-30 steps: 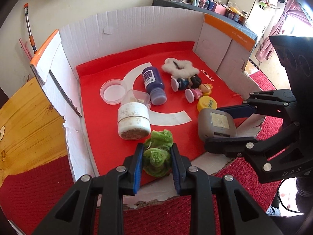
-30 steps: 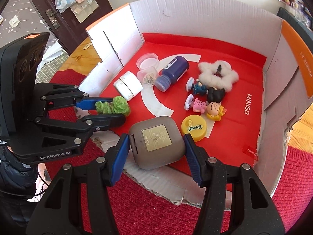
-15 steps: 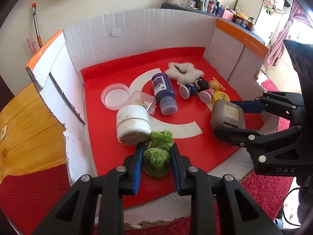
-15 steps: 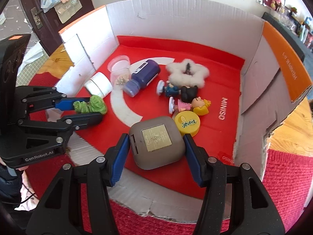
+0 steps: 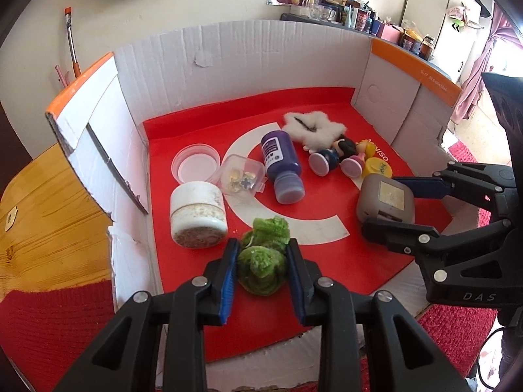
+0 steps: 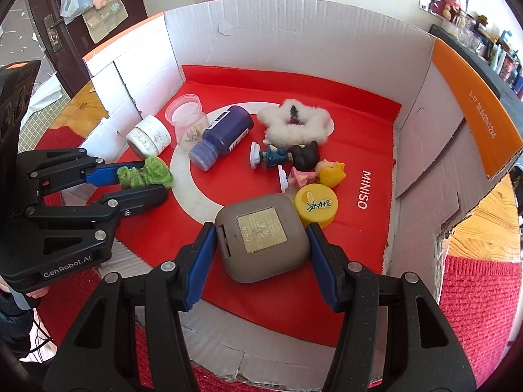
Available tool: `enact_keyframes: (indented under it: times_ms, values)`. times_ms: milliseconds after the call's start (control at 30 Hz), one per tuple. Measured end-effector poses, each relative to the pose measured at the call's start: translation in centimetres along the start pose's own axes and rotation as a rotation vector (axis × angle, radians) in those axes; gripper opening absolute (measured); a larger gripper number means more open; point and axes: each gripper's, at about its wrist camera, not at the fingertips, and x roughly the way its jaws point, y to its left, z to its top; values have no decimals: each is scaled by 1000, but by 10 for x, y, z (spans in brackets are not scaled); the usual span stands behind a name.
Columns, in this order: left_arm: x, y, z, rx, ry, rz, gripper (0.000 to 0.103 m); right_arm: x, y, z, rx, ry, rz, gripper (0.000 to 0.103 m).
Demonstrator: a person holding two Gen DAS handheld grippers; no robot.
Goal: Organize objects
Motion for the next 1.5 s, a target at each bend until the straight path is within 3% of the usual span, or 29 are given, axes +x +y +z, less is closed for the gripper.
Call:
enact_keyframes:
  times_ms: [567, 867, 1033, 1333, 1500]
  values:
    - [-2, -1, 0, -1, -17, 0, 40, -2, 1, -6, -5, -15, 21, 55]
    - [-19, -6, -6, -6, -79, 39, 54, -28, 2, -16, 2, -89, 5, 65]
    - [-27, 0, -10, -46, -99, 46, 55, -38, 2, -23, 14, -124, -2, 66]
    - [-43, 4, -22, -119, -160, 73, 75, -54, 8, -31, 58, -199, -37, 76]
    - [-51, 5, -28, -144, -189, 90, 82, -64, 13, -40, 76, -260, -98, 82]
